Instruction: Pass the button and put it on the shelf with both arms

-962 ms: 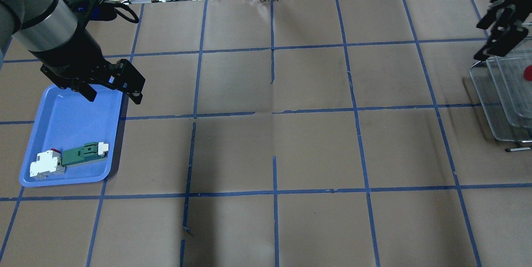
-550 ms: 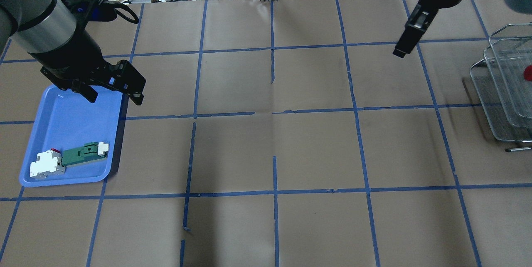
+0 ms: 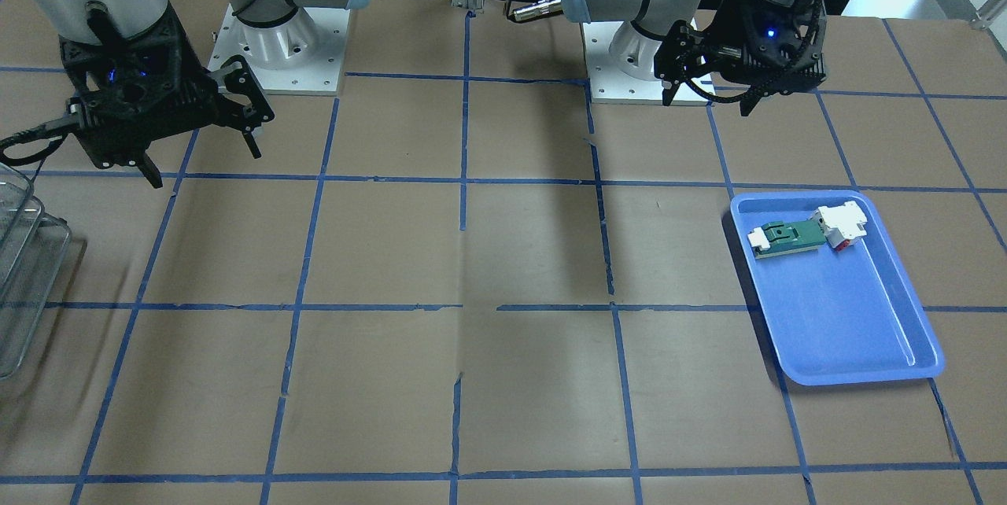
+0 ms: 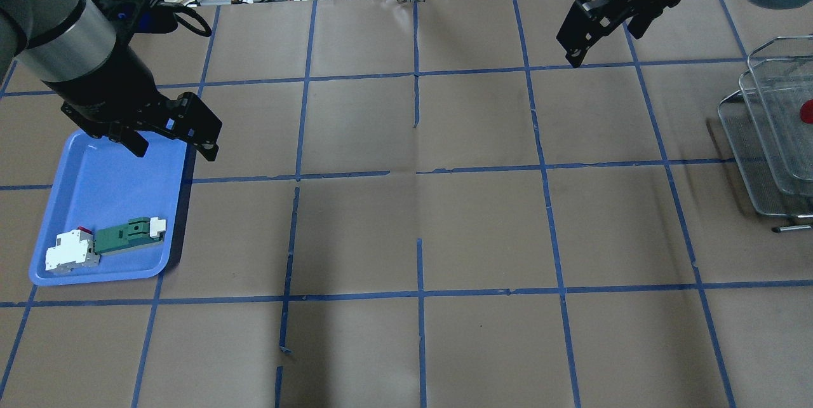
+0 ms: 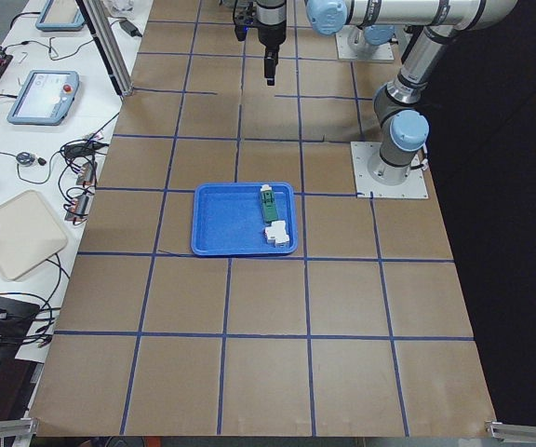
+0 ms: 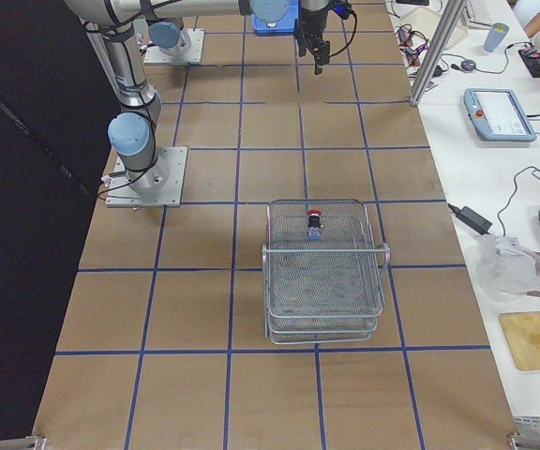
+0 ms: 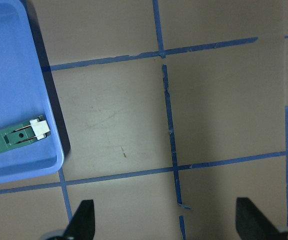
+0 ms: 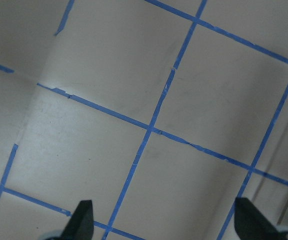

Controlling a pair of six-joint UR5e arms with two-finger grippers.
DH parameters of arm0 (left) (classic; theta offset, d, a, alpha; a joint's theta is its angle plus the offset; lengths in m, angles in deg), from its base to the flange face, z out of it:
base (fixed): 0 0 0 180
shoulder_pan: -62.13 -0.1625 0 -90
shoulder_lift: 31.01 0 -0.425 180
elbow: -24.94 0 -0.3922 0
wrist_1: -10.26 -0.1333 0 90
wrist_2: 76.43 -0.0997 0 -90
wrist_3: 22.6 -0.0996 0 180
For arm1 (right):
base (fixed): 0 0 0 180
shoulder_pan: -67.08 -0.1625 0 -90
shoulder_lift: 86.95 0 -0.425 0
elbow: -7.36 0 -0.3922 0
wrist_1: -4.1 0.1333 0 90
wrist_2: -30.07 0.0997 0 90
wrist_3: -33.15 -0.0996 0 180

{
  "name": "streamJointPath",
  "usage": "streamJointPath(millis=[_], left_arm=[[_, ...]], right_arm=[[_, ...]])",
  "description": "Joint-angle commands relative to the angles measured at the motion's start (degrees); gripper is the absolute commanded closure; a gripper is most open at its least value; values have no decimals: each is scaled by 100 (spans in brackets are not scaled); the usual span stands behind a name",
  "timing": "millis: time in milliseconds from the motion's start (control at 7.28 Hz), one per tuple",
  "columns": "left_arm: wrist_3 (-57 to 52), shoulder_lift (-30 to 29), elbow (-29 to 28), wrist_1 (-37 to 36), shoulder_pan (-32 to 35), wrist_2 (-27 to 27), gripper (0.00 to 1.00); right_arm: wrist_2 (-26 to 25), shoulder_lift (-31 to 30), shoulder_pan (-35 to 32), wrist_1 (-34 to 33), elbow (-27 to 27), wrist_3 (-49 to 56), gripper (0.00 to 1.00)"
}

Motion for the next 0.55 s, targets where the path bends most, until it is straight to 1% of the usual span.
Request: streamJointPath(millis=[0,137,275,412], left_arm=[[3,0,4,-7,1,9,0],[-6,0,4,-7,10,-9,0],[-6,0,13,-7,10,-9,0],[-6,0,4,-7,1,0,0]], right_arm=[[-11,-6,48,25,21,-1226,0],[15,-23,31,156,82,-2022,0],[-2,-111,31,148,126,-2282,0],[-11,-111,40,105,127,-2328,0]])
